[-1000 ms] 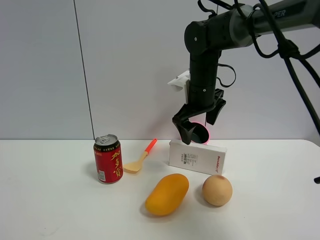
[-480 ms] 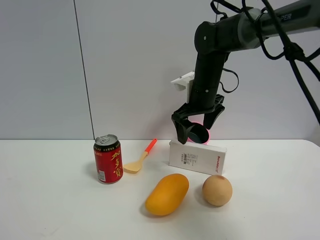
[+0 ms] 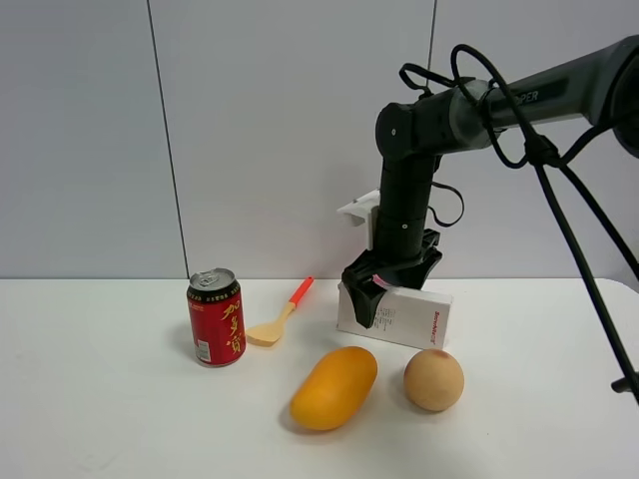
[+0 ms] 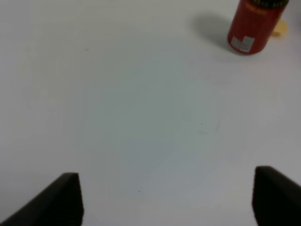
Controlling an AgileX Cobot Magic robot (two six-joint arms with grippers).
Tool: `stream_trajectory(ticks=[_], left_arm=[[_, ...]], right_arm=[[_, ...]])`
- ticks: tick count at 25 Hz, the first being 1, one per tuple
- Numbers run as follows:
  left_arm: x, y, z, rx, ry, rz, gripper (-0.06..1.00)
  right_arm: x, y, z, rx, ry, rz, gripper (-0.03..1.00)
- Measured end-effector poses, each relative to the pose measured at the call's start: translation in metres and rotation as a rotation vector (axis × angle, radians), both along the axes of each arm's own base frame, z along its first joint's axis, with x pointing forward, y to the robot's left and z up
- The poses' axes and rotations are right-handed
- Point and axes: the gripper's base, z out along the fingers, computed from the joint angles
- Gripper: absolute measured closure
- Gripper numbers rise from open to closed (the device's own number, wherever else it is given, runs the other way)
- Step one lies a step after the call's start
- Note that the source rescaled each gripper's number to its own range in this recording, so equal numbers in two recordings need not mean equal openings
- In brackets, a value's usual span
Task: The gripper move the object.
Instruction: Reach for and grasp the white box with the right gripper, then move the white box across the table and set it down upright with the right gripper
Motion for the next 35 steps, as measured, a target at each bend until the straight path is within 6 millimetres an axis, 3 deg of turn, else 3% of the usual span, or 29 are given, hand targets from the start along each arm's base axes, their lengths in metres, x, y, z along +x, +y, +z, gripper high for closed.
stream_trajectory(ticks=[10, 21, 29, 32, 35], left_arm=[[0.000, 0.000, 0.000, 0.001, 0.000, 0.000, -0.06], [0.000, 0.000, 0.000, 0.001, 0.000, 0.000, -0.06], [0.000, 0.000, 0.000, 0.001, 0.000, 0.000, -0.06], [0.000, 0.000, 0.000, 0.001, 0.000, 0.000, -0.06], [0.000, 0.000, 0.000, 0.001, 0.000, 0.000, -0.06]], right_arm=[[0.006, 0.001, -0.016, -0.006, -0.027, 0.005, 0.28], [0.009, -0.001, -0.017, -0.034, -0.056, 0.000, 0.97], [0.010, -0.003, -0.012, -0.046, -0.074, -0.041, 0.96], [0.006, -0.003, 0.008, -0.037, -0.095, -0.042, 0.96], [-0.006, -0.002, 0.046, 0.001, -0.102, -0.065, 0.96]])
